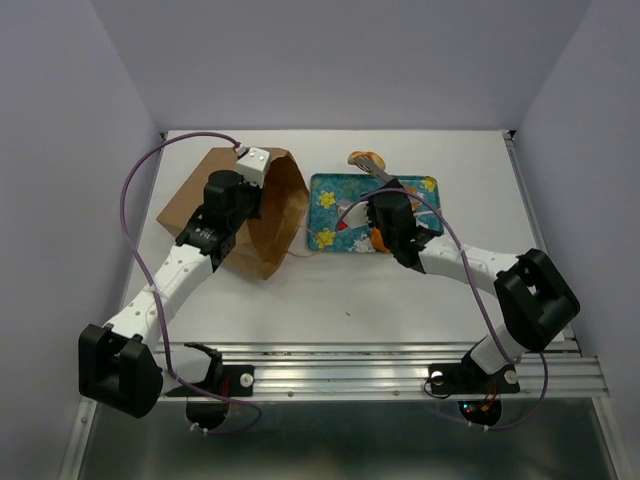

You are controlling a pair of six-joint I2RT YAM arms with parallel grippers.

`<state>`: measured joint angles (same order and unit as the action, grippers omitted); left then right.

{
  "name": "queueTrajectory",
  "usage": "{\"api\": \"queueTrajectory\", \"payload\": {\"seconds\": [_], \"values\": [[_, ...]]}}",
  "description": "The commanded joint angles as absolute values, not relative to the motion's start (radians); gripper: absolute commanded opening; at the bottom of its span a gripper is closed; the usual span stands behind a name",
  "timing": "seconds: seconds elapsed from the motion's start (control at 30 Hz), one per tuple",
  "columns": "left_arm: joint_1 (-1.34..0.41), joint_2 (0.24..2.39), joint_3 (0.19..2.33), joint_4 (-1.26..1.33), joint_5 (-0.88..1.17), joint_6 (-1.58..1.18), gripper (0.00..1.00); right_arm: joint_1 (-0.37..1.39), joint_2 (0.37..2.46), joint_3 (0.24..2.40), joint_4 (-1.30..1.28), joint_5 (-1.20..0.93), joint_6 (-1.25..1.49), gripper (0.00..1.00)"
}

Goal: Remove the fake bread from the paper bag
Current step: Place the fake bread in the container.

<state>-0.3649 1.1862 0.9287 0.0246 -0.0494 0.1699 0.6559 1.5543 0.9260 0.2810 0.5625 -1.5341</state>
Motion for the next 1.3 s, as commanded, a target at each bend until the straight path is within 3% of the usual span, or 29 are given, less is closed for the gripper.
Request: {"api": "queueTrajectory", "payload": {"seconds": [0.0, 0.67, 0.87, 1.1, 1.27], "values": [[-0.370, 1.152, 0.930, 0.055, -0.078, 0.160, 0.00, 0.661, 1.565, 0.894, 0.414, 0.571, -1.627, 0.16], [-0.383, 1.154, 0.908, 0.060, -0.121, 0.169, 0.00, 0.759, 1.618, 0.787, 0.482, 0.604, -1.621, 0.22], [-0.384, 1.160, 0.900, 0.064, -0.124, 0.178, 0.00, 0.778, 1.588, 0.804, 0.355, 0.589, -1.531, 0.42], [-0.383, 1.180, 0.907, 0.061, -0.133, 0.178, 0.00, 0.796, 1.565, 0.802, 0.291, 0.589, -1.490, 0.53], [-0.383, 1.180, 0.902, 0.061, -0.132, 0.173, 0.00, 0.807, 1.551, 0.810, 0.250, 0.586, -1.460, 0.54]]}}
